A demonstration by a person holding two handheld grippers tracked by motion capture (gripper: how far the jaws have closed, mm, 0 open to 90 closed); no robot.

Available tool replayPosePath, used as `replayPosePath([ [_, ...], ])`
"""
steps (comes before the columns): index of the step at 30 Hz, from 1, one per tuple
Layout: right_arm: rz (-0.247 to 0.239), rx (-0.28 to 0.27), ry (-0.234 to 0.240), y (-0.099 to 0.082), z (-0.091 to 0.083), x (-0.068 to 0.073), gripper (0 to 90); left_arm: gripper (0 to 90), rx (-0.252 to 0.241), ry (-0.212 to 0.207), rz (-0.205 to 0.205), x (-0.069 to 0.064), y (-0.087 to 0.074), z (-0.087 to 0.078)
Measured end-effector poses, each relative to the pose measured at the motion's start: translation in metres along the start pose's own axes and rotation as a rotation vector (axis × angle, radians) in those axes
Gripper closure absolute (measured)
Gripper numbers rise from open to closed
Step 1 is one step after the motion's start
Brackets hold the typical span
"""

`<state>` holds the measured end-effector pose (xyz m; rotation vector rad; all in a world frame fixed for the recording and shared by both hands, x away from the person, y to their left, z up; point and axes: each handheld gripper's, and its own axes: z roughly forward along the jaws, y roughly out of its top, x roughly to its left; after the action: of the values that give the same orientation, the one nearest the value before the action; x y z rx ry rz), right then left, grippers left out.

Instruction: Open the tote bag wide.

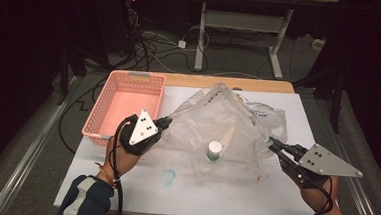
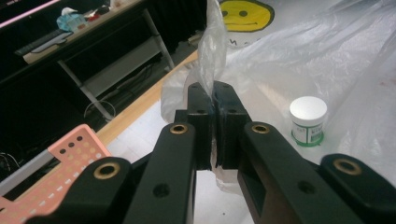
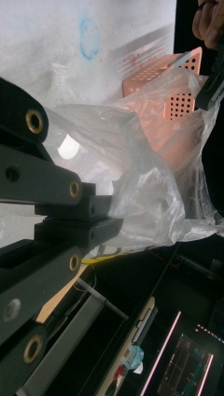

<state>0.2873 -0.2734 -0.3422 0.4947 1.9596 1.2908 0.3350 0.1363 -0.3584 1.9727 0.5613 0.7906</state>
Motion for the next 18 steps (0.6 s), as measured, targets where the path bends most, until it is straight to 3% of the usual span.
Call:
replayPosePath([
  [4,0.004,0.003,-0.013,-0.001,0.003,-0.003,90.0,84.4,-0.004,0.007,-0.006,0.001,0.002,0.005],
  [8,0.014,0.003,-0.035,-0.001,0.009,-0.007,90.0,84.4,-0.026,0.013,-0.041,0.007,0.004,0.012],
  [18,0.032,-0.015,-0.105,0.004,0.032,-0.021,90.0,84.4,-0.086,0.014,-0.074,0.015,0.026,0.032],
])
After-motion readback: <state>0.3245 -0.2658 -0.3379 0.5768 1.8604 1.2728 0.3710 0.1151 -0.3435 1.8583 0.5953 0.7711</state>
